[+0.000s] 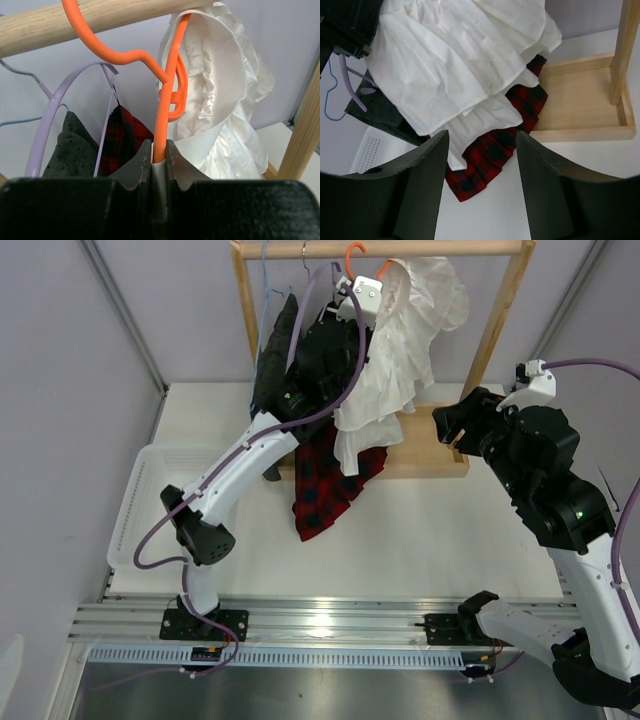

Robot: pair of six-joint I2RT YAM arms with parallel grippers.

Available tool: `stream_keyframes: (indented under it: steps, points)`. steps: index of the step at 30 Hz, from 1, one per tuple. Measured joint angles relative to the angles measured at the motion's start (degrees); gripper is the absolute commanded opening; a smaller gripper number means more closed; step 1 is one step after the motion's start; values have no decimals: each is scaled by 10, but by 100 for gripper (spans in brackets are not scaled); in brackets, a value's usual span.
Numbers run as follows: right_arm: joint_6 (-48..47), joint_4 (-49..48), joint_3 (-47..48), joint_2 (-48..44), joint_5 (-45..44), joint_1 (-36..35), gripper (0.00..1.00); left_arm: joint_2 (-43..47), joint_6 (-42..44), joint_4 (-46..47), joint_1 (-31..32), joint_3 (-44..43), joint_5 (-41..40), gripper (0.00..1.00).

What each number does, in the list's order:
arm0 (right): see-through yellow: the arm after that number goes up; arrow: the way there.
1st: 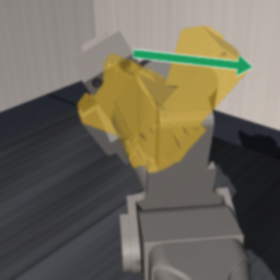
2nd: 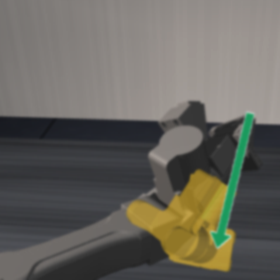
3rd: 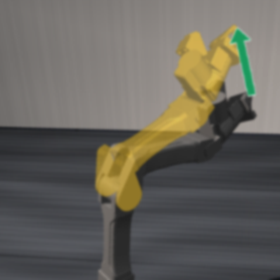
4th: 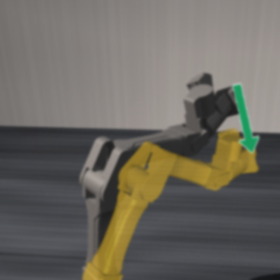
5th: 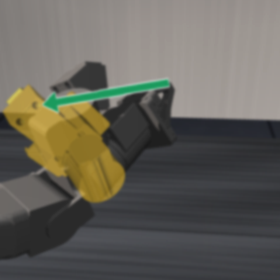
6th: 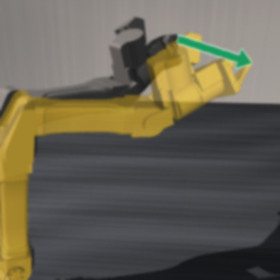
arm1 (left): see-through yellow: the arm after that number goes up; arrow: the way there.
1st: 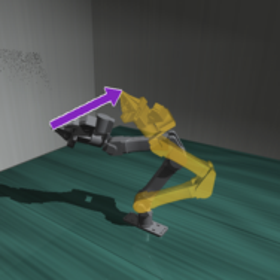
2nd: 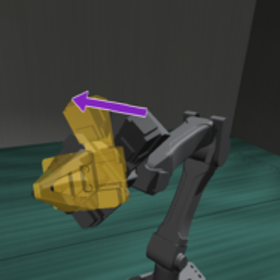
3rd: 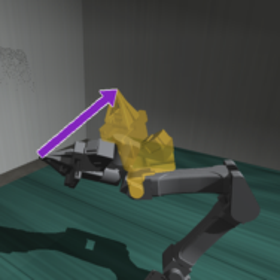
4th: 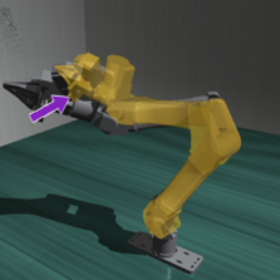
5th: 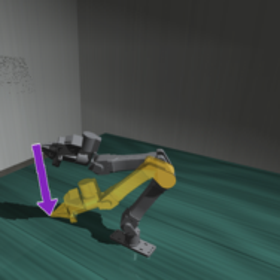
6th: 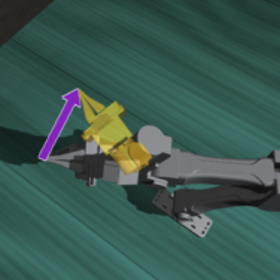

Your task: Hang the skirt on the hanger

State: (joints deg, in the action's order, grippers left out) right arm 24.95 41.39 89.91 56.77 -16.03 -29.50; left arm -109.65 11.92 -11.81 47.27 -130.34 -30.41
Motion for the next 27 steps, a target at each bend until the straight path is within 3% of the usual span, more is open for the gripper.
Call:
stream_keyframes:
  steps: [15,27]
  points:
    - [-13,-15,-25,-5,8,12,60,-60,47,101,-22,-29,-5,0]
    - [-18,-33,-43,-9,23,25,60,-68,51,117,-43,-33,9,0]
